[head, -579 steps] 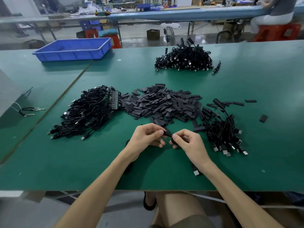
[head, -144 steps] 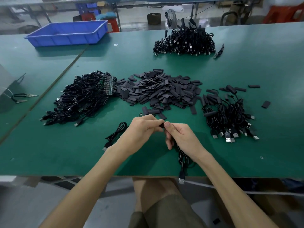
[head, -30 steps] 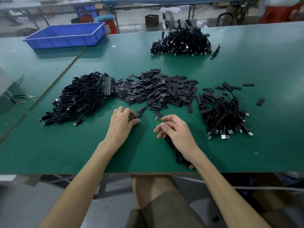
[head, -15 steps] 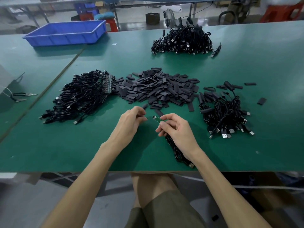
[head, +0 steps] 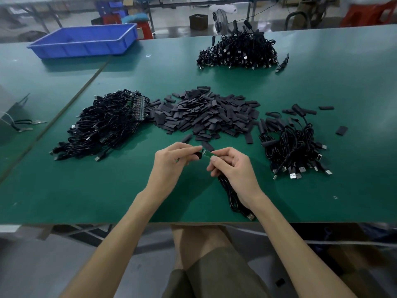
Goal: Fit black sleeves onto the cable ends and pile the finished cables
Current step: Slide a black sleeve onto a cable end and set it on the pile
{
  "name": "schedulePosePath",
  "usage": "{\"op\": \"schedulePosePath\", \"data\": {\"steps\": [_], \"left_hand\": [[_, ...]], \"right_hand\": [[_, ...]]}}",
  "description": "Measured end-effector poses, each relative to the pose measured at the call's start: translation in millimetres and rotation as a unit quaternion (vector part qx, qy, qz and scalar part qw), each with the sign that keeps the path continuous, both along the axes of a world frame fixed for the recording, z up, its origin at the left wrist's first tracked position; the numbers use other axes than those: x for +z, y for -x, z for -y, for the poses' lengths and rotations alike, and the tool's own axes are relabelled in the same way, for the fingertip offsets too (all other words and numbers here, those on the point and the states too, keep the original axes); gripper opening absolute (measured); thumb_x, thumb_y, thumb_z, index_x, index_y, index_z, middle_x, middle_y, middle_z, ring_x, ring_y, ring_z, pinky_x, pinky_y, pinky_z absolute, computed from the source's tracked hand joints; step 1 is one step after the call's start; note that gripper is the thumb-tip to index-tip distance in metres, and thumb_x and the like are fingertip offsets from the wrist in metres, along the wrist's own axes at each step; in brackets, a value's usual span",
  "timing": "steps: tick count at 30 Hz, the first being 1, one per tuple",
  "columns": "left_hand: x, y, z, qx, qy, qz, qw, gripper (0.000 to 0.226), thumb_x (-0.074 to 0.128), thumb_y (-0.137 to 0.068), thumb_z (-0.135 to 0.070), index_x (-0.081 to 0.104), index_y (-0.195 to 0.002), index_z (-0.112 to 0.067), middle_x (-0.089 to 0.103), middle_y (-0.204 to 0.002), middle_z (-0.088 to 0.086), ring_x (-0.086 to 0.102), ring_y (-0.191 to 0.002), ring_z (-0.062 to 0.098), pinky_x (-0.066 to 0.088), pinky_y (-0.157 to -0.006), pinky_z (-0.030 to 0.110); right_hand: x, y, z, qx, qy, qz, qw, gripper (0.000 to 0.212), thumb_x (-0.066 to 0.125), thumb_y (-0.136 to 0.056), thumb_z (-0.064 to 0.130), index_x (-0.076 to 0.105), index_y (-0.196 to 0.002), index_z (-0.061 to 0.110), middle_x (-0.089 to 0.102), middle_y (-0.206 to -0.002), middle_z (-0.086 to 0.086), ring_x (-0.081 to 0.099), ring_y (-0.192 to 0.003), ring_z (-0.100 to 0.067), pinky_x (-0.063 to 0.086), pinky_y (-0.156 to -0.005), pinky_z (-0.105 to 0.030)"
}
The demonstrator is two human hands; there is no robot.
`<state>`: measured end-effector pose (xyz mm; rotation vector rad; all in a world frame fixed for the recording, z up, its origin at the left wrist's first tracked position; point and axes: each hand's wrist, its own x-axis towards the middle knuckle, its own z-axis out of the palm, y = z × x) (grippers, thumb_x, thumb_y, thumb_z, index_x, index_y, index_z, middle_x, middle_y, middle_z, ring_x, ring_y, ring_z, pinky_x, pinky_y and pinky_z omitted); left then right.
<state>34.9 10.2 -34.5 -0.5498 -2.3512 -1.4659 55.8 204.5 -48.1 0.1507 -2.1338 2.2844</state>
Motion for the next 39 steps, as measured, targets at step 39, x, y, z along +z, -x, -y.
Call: {"op": "schedulePosePath", "data": {"steps": [39], "left_hand": [[17.5,-2.3,13.7,-0.019,0.044,0.017,0.999,0.031,0.064,-0.087,0.015,0.081,-0.098,-0.009,0.075,-0.094,-0.002,0.072,-0.083,0.011,0.054,-0.082,0.017]], "right_hand": [[2.5,-1.4,-1.1,0.064,-0.001,-0.008,0.998,0.009,0.069,-0.098,0.008,0.073,-0.101,0.001,0.076,-0.078,-0.015,0.065,-0.06,-0.021,0.054,-0.064,-0.025]]}}
